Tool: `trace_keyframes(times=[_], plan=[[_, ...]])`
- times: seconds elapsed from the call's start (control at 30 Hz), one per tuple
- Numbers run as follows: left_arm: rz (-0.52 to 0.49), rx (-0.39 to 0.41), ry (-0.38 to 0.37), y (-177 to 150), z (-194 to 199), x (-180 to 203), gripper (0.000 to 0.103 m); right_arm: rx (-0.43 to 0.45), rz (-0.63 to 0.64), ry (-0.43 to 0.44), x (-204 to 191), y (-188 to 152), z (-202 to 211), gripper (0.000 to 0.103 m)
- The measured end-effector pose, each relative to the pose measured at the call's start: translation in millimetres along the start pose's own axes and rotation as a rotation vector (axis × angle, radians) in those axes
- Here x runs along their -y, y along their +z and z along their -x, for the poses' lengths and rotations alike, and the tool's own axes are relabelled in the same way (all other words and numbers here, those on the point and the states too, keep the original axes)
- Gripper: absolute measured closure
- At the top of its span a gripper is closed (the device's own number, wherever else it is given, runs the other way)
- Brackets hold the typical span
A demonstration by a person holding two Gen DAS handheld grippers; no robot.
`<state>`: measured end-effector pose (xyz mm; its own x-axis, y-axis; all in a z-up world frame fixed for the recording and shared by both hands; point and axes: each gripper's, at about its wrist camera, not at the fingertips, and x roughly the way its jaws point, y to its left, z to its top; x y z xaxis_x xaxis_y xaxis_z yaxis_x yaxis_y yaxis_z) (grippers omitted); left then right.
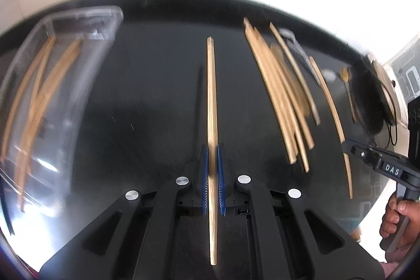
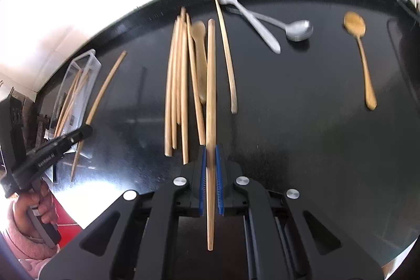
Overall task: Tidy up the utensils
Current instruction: 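Carry the chopstick in the left tool over the clear container while the right tool carries its chopstick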
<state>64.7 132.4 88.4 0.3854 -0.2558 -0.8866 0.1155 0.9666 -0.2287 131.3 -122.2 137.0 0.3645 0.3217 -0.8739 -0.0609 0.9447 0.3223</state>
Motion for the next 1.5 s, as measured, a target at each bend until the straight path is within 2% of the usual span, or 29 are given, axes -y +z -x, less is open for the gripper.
trace_keyframes(times=[0.2, 0.33, 0.47, 0.57, 0.67, 0.77, 0.87, 0.97, 1.07, 1.23, 1.5], plan=[[-0.063, 0.127, 0.068, 20.2, 42.1, 8.3, 0.097, 0.056, 0.062, 0.049, -26.9, 12.2, 22.7, 0.095], [-0.046, 0.176, 0.110, 29.8, 62.4, -7.9, 0.097, 0.082, 0.117, 0.097, -58.2, 27.1, 30.5, 0.095], [-0.022, 0.177, 0.129, 25.6, 76.6, -38.3, 0.097, 0.091, 0.170, 0.129, -96.5, 40.6, 25.8, 0.095], [-0.010, 0.166, 0.140, 19.1, 82.2, -55.9, 0.097, 0.049, 0.186, 0.156, -123.4, 41.6, 9.8, 0.095], [-0.006, 0.166, 0.168, 14.5, 89.6, -76.4, 0.097, 0.003, 0.147, 0.216, -157.5, 44.8, -5.7, 0.095], [-0.024, 0.184, 0.215, 17.3, 106.7, -99.6, 0.097, 0.071, 0.185, 0.260, -216.4, 63.8, -1.8, 0.095], [-0.038, 0.205, 0.239, 22.1, 125.5, -125.9, 0.097, 0.132, 0.240, 0.274, -264.4, 65.0, -1.1, 0.095], [-0.057, 0.208, 0.266, 20.6, 131.6, -144.8, 0.097, 0.107, 0.266, 0.275, -294.7, 46.5, -21.3, 0.095], [-0.058, 0.202, 0.260, 15.8, 135.2, -162.8, 0.097, 0.054, 0.264, 0.280, -310.0, 35.6, -39.9, 0.095], [-0.084, 0.225, 0.262, 25.6, 146.0, -178.0, 0.097, 0.105, 0.244, 0.267, -324.5, 37.7, -35.2, 0.095], [-0.104, 0.215, 0.217, 24.7, 141.1, -185.5, 0.097, 0.097, 0.213, 0.261, -339.4, 39.0, -43.8, 0.095]])
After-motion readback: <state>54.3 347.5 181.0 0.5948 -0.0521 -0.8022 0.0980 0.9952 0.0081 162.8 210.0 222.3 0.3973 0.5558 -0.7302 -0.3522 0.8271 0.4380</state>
